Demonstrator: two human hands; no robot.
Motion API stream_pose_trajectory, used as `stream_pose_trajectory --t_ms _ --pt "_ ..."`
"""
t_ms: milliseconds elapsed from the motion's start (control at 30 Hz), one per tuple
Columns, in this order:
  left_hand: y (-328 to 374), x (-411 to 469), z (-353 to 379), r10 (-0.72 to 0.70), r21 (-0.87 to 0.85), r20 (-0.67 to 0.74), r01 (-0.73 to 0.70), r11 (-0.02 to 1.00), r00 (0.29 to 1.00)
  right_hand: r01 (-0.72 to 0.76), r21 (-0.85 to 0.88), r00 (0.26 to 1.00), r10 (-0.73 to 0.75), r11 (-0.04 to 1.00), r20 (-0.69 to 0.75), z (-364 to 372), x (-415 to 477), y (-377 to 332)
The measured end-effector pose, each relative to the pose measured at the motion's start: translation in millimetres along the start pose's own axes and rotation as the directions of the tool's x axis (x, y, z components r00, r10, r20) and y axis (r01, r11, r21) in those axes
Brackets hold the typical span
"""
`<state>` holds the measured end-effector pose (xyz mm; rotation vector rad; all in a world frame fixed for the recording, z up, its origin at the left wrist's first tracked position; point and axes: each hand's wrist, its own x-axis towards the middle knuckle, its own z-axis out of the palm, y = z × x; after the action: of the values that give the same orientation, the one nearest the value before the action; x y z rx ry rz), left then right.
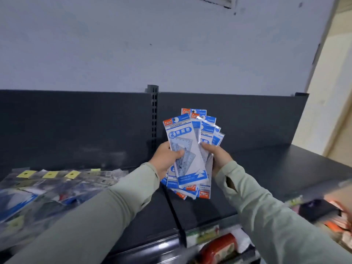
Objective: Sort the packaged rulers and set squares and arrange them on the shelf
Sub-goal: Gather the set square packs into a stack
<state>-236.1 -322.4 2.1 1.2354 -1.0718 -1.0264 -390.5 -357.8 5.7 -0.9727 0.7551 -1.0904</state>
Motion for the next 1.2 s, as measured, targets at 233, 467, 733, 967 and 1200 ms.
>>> stream_pose_trajectory --t_ms 233,467,733,967,1200 --pt "-9.4 22.1 123.9 -0.066 -0.128 0.007 0.066 0.990 0.998 0.003 -0.308 1.000 -0.012 0.952 -0.026 -121.1 -9.9 -44.4" --pt "-21.0 50.7 246.7 -0.134 -0.109 0.090 0.143 0.984 0.987 0.013 -0.401 0.983 -0.086 0.916 -0.164 -233.7 -10.3 -91.6" --pt "-35.1 99.1 352.9 -0.175 -0.010 0.154 0.179 0.984 0.972 -0.037 -0.477 0.960 -0.102 0.878 -0.261 -335.1 9.4 -134.1" --pt "-58.3 160.2 437.1 -0.189 0.027 0.149 0.187 0.982 0.971 -0.117 -0.517 0.930 -0.089 0.848 -0.356 -412.9 58.8 -157.4" --pt "-86.7 235.5 510.0 -0.225 0.028 0.095 0.224 0.974 0.970 -0.195 -0.530 0.907 -0.054 0.825 -0.418 -488.4 123.5 -184.0"
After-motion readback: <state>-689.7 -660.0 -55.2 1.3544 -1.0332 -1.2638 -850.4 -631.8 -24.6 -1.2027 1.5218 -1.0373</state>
